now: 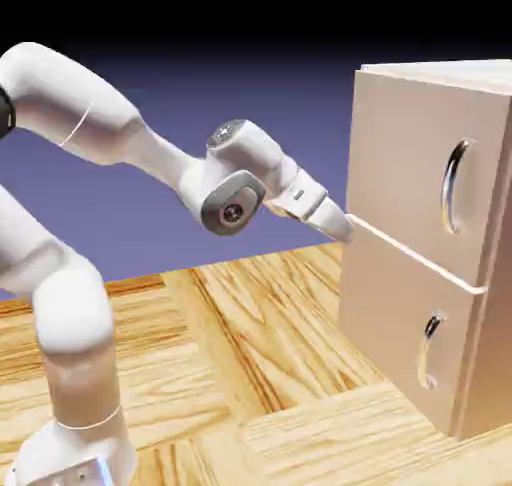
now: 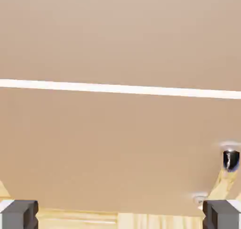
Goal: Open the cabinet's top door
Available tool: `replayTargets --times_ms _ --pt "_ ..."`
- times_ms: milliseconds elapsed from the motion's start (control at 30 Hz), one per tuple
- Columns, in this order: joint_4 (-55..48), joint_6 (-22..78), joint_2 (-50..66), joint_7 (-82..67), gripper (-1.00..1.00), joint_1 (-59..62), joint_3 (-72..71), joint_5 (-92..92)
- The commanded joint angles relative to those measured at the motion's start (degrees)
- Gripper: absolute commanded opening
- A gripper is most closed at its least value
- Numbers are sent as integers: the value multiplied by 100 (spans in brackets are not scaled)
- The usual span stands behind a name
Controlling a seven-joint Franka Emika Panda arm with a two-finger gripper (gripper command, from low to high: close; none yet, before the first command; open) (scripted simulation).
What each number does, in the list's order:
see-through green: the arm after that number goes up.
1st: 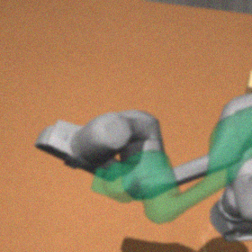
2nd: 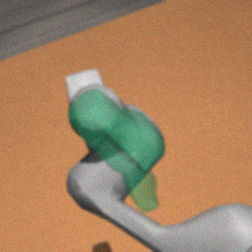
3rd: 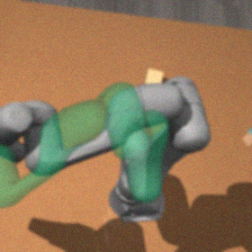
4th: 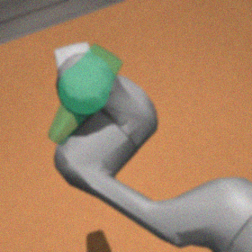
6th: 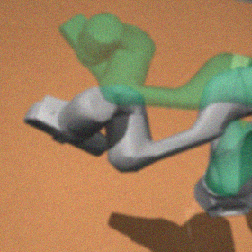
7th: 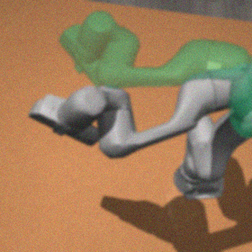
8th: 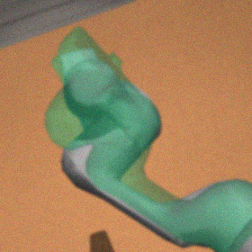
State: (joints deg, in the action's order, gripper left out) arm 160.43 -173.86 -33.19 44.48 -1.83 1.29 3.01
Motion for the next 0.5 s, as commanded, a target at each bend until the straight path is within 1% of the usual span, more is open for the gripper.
replayTargets --times_ms 0,467 --pt "-48 12 -44 168 0 -95 107 250" --pt "-715 181 -661 2521 0 -1417 1610 3738"
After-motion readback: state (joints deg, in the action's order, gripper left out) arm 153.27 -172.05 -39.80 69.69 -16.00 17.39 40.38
